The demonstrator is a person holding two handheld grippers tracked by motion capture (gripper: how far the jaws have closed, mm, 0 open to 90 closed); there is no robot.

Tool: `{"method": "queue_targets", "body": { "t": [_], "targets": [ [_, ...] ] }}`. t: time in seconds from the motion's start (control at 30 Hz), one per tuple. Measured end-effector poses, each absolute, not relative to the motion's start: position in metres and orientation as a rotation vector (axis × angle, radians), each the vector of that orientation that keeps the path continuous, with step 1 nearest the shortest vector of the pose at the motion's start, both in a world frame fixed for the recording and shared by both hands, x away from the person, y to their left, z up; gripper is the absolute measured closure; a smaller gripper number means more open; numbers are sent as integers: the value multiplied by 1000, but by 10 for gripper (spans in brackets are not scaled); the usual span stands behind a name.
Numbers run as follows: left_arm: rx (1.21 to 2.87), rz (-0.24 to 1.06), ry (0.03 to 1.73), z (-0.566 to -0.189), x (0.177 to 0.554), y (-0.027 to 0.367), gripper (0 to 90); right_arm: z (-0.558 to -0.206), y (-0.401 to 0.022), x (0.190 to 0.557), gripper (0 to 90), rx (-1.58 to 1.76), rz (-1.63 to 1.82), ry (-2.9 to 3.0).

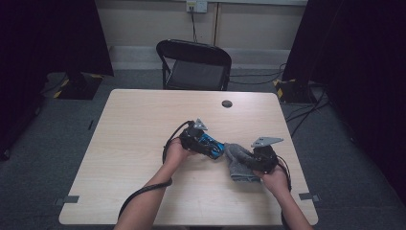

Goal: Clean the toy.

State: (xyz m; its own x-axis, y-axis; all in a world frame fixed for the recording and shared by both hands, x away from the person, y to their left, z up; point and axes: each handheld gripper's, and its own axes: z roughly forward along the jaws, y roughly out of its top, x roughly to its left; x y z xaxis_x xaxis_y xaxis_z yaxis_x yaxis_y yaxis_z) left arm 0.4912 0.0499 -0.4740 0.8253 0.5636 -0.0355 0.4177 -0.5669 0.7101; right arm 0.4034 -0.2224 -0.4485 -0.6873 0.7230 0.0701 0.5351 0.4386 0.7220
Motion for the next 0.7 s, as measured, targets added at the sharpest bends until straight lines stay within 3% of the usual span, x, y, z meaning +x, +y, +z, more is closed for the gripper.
{"method": "queue_targets", "body": {
  "t": [0.7],
  "targets": [
    [2253, 245, 694, -474, 490, 49, 262, -473, -224, 426, 695, 1210, 954, 2411]
  ]
}}
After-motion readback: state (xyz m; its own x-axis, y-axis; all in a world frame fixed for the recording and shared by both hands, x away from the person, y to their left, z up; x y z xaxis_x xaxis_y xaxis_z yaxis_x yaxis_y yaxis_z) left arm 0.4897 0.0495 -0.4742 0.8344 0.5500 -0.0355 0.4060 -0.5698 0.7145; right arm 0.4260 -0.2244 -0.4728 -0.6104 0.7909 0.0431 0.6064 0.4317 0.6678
